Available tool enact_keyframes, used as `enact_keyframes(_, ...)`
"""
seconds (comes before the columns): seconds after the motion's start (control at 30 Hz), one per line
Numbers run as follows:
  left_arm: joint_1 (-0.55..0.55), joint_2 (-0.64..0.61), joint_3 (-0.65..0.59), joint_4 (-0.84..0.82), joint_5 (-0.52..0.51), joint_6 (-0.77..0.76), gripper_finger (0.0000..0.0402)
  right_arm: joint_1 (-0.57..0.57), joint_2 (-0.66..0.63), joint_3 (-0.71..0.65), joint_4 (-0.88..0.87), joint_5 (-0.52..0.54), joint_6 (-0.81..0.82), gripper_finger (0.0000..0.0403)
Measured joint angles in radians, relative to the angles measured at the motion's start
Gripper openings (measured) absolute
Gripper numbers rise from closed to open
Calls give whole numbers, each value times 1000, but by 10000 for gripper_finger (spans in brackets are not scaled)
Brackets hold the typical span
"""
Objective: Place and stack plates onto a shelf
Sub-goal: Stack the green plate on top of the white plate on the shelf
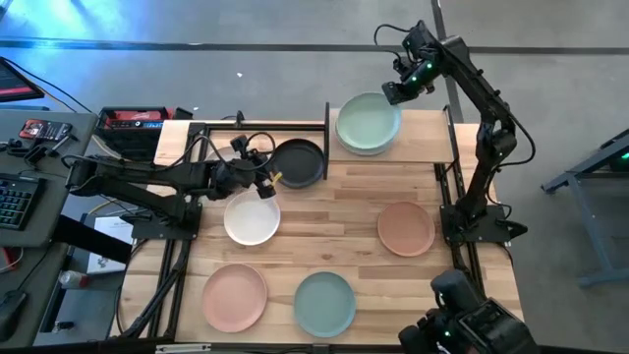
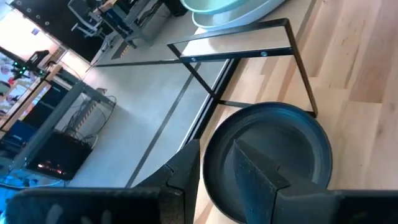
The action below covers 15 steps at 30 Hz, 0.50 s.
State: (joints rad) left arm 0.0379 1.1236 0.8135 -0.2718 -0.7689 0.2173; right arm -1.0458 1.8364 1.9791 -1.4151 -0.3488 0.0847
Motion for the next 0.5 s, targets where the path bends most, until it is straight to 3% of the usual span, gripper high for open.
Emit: enact_keyframes(0.5, 61, 0, 0, 9, 3, 1, 85, 17, -8, -31, 22, 52, -8, 3)
